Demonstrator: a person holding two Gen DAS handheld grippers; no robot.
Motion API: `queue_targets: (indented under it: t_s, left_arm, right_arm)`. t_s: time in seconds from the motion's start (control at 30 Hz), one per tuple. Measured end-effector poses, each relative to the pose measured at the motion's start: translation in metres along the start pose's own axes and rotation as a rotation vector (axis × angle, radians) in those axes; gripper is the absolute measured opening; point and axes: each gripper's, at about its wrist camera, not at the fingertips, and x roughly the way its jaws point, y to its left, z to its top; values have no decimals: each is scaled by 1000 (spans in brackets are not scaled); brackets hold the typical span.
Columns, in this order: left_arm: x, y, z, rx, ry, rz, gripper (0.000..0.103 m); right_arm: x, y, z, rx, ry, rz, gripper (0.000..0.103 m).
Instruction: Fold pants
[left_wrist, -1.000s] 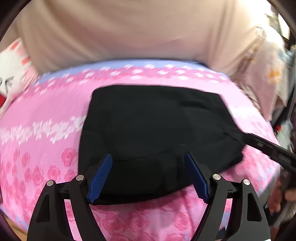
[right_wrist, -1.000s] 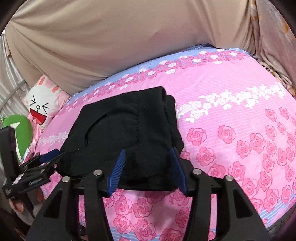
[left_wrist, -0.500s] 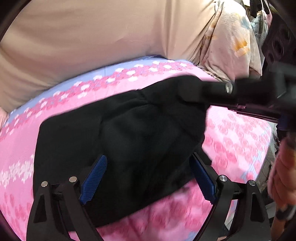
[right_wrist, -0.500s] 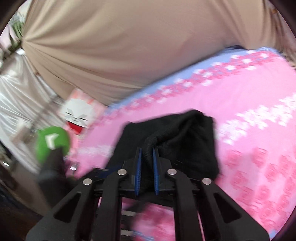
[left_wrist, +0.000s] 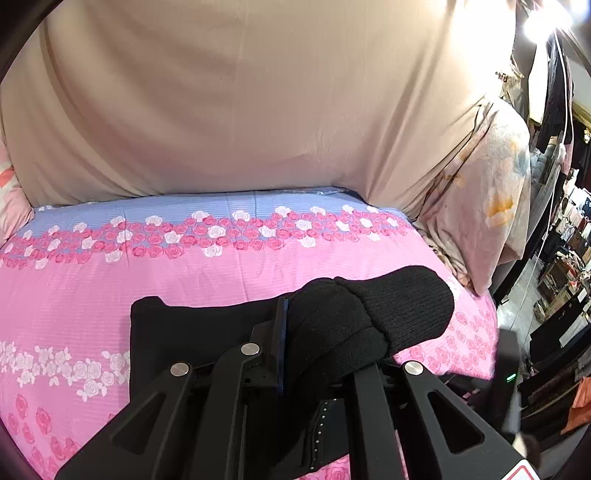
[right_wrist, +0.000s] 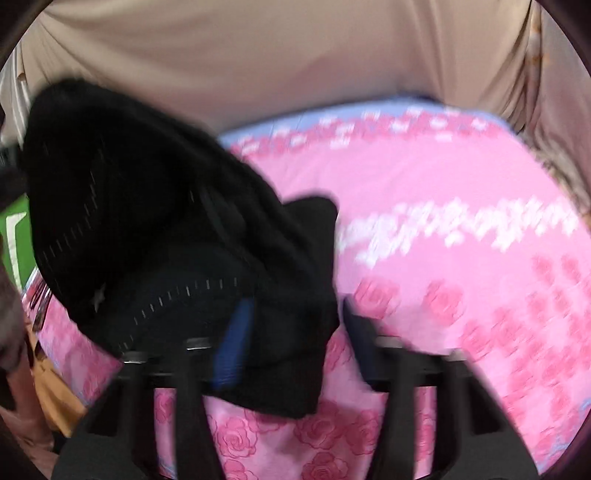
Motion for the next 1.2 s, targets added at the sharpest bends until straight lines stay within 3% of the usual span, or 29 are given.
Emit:
queue_targets:
  t_s: [0.07, 0.17, 0.2, 0.3, 0.33, 0.37, 0.4, 0.43, 0.53, 0.57, 0.6, 0.63, 0.7, 0.73, 0.8, 0.87, 1.0, 1.03, 1.07, 1.17, 1.2]
  left_arm:
    - [0, -3, -2, 6, 3, -1, 7]
    - [3, -4, -5, 7, 10, -6, 7]
    - [5, -4, -6, 4, 16, -14, 7]
    - [10, -6, -8, -1, 30, -22, 7]
    - [12, -7, -9, 2, 34, -20, 7]
    - [13, -9, -10, 9, 37, -19, 7]
    - [13, -10, -11, 15, 37, -15, 7]
    - [13, -11, -11, 20, 36, -11, 7]
    - [14, -13, -10, 16, 38, -15, 7]
    - [14, -13, -9, 14, 38, -14, 7]
    - [14, -12, -9, 11, 37, -12, 7]
    - [14, -11, -8, 8, 37, -12, 7]
    - [13, -10, -7, 3, 36, -11, 7]
    - [12, -9, -6, 2, 35, -10, 7]
    - [12, -9, -6, 6, 34, -13, 7]
    - [15, -10, -7, 5, 40, -18, 7]
    - [41, -24, -27, 19, 127, -70, 11]
    - [47, -28, -34, 30, 150, -76, 20]
    - [57, -35, -44, 45, 184, -82, 36]
    - [88, -51, -78, 81, 267, -62, 46]
    - [95, -58, -88, 122, 251, -21, 47]
  right_arm:
    - [-20, -1, 4, 23, -45, 80, 5]
    - [-42, 1, 10, 14, -79, 180, 3]
    - [-38, 1, 10, -9, -60, 173, 8]
    - [-18, -6, 9, 1, -3, -4, 16]
    - [-20, -9, 9, 30, -5, 10, 16]
    - [-23, -10, 13, 61, -27, 66, 22]
    - [-26, -7, 18, 70, -58, 110, 44]
    - [-28, -1, 22, 53, -77, 131, 53]
    - [-7, 17, 37, -10, -70, 144, 54]
    - [5, 21, 41, -22, -57, 145, 44]
    - [15, 26, 42, -30, -38, 148, 18]
    - [29, 28, 43, -23, -6, 149, 3]
    - [48, 35, 40, 30, 52, 243, 1]
    - [47, 46, 37, 47, 65, 370, 1]
    - [39, 66, 32, 38, 61, 503, 1]
    - [39, 70, 31, 65, 50, 561, 4]
    - [35, 37, 17, 96, 94, 403, 11]
    - [24, 20, 9, 113, 78, 379, 13]
    - [15, 9, 3, 129, 63, 353, 25]
    - [-26, -36, -13, 198, -20, 207, 32]
    - [-36, -44, -15, 207, -41, 152, 41]
